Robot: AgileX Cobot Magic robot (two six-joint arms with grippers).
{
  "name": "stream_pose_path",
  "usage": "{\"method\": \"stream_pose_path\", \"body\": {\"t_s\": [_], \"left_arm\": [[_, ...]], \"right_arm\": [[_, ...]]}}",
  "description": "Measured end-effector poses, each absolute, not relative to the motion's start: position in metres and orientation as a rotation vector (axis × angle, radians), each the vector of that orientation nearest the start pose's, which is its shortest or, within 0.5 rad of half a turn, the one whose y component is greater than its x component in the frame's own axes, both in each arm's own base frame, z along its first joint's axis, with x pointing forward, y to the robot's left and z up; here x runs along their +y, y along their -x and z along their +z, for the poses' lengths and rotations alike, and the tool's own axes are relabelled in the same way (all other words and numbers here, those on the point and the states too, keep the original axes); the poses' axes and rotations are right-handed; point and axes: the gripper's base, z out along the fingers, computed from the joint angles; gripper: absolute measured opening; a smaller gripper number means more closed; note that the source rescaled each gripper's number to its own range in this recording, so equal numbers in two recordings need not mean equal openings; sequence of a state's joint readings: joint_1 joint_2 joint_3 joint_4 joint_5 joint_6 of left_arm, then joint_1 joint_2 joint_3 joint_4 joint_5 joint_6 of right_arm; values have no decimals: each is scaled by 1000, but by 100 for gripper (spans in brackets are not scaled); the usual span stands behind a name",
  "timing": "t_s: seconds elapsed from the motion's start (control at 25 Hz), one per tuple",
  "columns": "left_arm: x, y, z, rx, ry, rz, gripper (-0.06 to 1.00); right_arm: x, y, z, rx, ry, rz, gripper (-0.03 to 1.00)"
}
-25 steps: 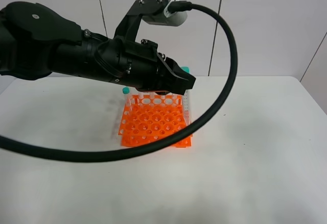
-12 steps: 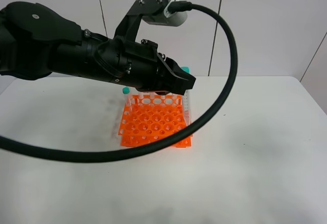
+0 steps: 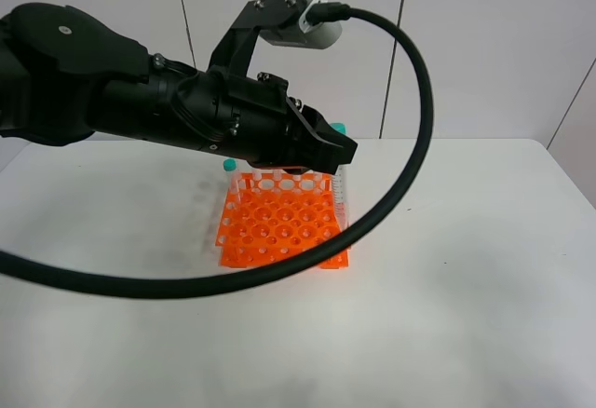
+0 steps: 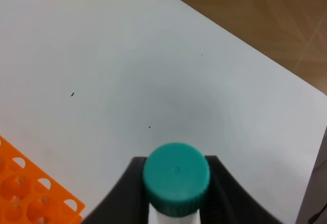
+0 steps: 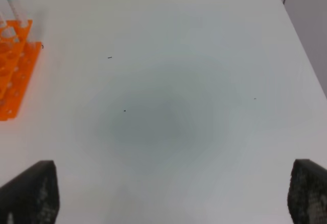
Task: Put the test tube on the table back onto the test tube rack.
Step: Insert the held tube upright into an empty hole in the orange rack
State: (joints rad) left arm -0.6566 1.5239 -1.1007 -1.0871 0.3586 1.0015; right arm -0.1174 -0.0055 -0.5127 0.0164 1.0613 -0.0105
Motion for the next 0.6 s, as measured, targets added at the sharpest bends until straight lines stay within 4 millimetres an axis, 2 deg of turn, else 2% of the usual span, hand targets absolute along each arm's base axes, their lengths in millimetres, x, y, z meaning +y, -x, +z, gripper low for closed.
{"method": "stream_pose_path", "body": {"t_s": [0.6], "left_arm": [[-233, -256, 303, 1980, -823, -759, 0]], "right_arm": [[2, 4, 279, 2009, -118, -56, 100]]}}
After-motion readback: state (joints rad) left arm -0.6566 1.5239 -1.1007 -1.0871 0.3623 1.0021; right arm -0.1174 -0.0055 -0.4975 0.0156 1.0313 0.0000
